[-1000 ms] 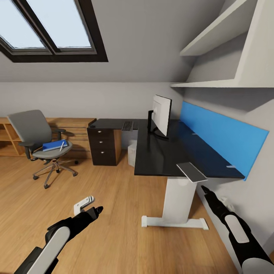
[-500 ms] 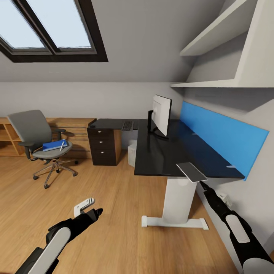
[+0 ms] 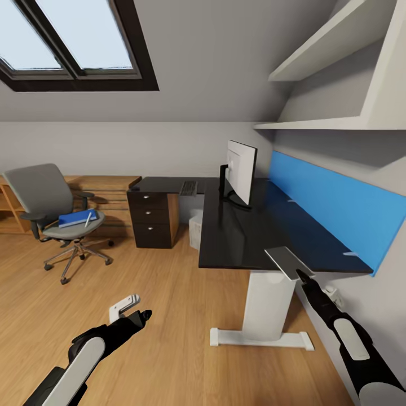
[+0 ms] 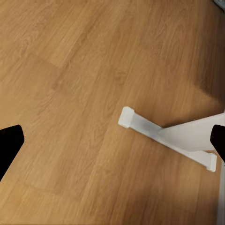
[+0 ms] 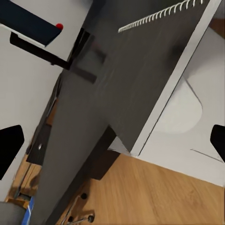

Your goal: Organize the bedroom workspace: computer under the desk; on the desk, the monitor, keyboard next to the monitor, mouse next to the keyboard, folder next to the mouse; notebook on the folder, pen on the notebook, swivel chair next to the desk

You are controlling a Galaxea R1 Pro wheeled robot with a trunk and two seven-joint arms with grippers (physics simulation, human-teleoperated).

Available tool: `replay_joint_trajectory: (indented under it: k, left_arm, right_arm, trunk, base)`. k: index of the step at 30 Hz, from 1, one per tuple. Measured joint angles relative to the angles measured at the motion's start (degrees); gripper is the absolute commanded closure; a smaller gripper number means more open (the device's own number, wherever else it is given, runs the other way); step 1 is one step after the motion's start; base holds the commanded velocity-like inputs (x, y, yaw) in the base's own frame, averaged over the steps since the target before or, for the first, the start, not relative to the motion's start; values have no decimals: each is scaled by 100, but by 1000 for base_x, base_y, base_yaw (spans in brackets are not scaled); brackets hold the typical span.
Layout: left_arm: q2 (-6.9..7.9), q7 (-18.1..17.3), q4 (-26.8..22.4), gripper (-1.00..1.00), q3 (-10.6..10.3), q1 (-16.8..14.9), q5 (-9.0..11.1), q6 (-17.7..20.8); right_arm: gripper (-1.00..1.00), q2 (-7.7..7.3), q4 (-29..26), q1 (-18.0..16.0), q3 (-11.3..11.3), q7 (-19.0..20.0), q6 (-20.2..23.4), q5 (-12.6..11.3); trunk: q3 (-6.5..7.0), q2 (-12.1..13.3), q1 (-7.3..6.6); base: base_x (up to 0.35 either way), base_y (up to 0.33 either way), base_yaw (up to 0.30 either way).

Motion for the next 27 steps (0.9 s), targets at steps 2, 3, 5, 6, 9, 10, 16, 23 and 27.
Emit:
replay_joint_trajectory:
  k: [2, 3, 5, 6, 9, 10, 16, 23, 27]
  left_arm:
    - [0, -2, 2, -100, 0, 0, 0, 1]
    - [0, -2, 2, -100, 0, 0, 0, 1]
    - [0, -6, 3, -100, 0, 0, 0, 3]
    - [0, -7, 3, -100, 0, 0, 0, 4]
    - [0, -10, 3, -100, 0, 0, 0, 6]
    - [0, -10, 3, -100, 0, 0, 0, 7]
    - [0, -12, 3, -100, 0, 0, 0, 2]
    - [0, -12, 3, -100, 0, 0, 0, 0]
    - [0, -12, 3, -100, 0, 0, 0, 0]
  right_arm:
    - [-100, 3, 12, 0, -7, -175, 3, -11]
    - [-100, 5, 19, 0, -10, -241, 4, -16]
    - [-100, 9, 52, 0, -19, -405, 2, -29]
    - [-100, 10, 64, 0, -21, -447, 2, -35]
    - [-100, 12, 91, 0, -29, -526, -15, -52]
    - [-100, 14, 97, 0, -31, -543, -31, -58]
    - [-100, 22, 122, 0, -91, -607, -317, -244]
    - [-100, 23, 127, 0, -114, -618, -434, -424]
    - [-100, 23, 128, 0, -117, -619, -448, -454]
  trunk:
    - [0, 0, 0]
    - [0, 0, 0]
    - [0, 0, 1]
    - [0, 0, 1]
    - [0, 0, 2]
    - [0, 0, 2]
    - [0, 0, 2]
    - [0, 0, 2]
    - [0, 0, 2]
  base:
    - [196, 0, 0]
    - [170, 0, 0]
    - [102, 0, 0]
    - [73, 0, 0]
    - [47, 0, 0]
    - [24, 0, 0]
    - [11, 0, 0]
    - [2, 0, 0]
    - [0, 0, 0]
